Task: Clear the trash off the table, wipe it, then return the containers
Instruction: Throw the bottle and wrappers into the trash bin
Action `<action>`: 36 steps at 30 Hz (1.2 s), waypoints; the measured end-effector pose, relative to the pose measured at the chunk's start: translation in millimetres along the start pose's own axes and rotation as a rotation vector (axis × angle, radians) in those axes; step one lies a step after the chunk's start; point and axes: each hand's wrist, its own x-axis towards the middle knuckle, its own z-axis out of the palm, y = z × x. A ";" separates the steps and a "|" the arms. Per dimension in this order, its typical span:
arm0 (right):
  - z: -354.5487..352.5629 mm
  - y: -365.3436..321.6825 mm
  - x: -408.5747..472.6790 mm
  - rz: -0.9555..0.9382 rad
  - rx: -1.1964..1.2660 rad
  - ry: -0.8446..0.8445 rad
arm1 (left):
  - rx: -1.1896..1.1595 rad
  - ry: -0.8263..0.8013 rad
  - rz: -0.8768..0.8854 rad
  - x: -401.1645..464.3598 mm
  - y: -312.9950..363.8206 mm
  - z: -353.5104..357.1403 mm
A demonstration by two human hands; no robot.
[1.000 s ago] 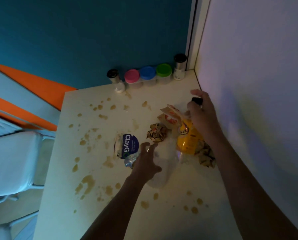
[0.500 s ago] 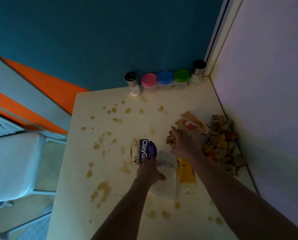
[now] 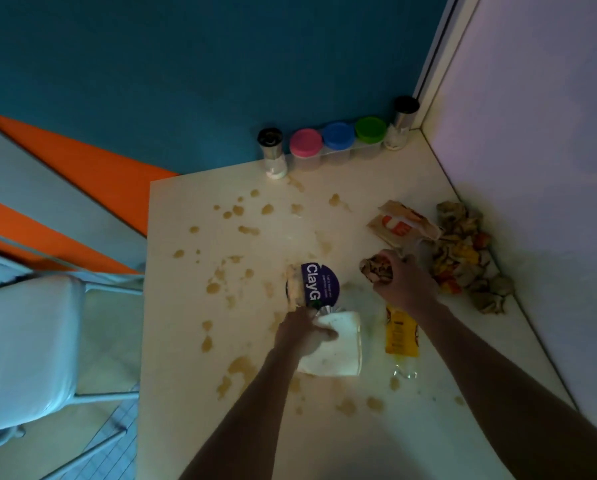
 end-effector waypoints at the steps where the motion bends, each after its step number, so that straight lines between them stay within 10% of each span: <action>1: -0.9 1.9 -11.2 0.002 0.041 0.013 | -0.038 0.024 0.015 -5.2 -3.9 -3.9; 24: 33.9 -75.3 -245.6 -0.363 0.322 -0.011 | -0.372 0.938 0.205 -229.1 -90.2 -5.9; 36: 103.7 -239.6 -298.0 -0.525 0.241 -0.064 | -0.531 1.007 0.089 -278.9 -227.2 -70.1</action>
